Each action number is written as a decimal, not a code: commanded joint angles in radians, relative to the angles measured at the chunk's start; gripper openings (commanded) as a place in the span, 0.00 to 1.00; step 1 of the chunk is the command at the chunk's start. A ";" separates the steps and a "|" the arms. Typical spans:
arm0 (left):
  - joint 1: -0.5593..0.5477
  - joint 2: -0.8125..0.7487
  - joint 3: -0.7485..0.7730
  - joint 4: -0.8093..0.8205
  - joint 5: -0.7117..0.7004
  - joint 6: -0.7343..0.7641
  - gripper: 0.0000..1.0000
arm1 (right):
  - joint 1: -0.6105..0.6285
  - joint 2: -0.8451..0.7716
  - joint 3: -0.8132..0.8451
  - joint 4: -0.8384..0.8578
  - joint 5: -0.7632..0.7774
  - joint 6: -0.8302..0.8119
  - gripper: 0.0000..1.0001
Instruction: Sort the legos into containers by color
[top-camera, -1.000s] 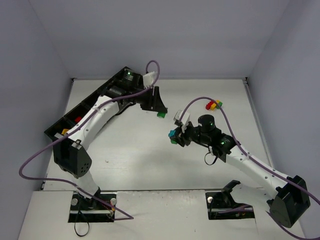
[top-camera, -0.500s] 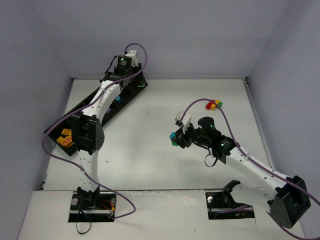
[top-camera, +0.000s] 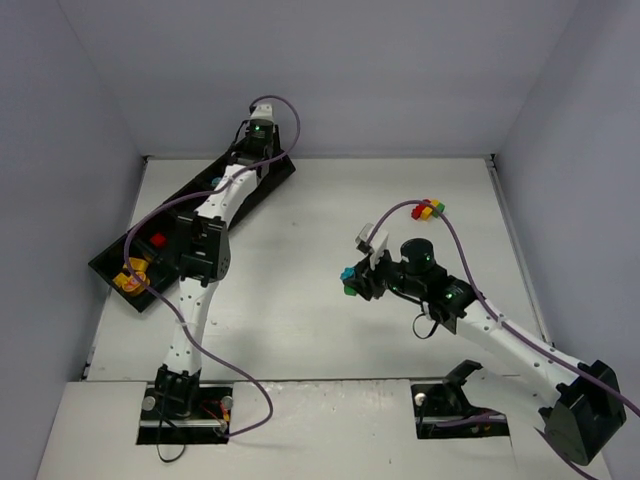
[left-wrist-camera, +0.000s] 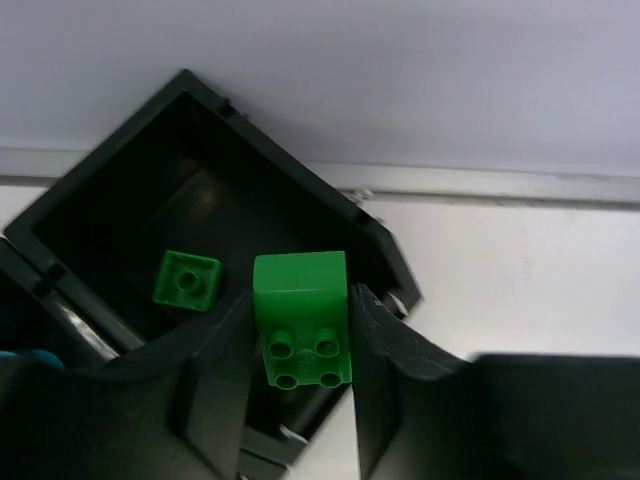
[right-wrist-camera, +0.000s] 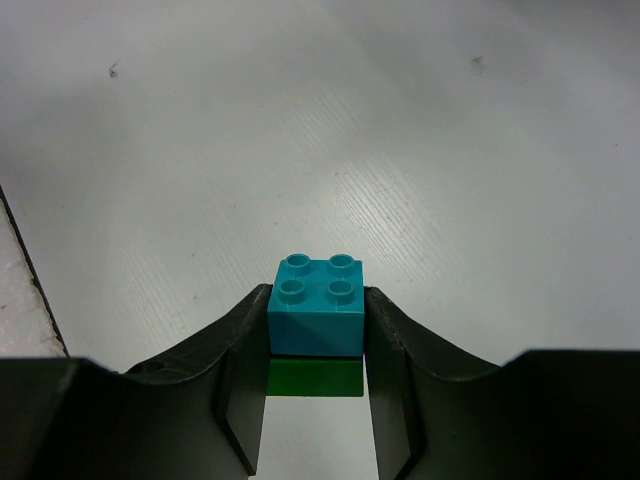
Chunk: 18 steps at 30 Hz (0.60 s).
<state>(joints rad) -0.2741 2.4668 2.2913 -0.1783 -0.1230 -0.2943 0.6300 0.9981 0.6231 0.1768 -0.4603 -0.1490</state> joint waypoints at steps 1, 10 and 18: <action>0.035 -0.016 0.094 0.071 -0.046 0.007 0.37 | 0.005 -0.027 0.009 0.078 -0.005 0.037 0.00; 0.044 -0.066 0.059 0.056 0.077 -0.003 0.67 | 0.005 -0.026 0.024 0.063 0.006 0.026 0.00; 0.035 -0.397 -0.185 -0.091 0.548 -0.112 0.67 | 0.005 -0.023 0.076 0.055 0.052 -0.044 0.00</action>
<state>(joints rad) -0.2283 2.2993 2.1120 -0.2501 0.1619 -0.3408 0.6300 0.9905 0.6262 0.1715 -0.4355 -0.1528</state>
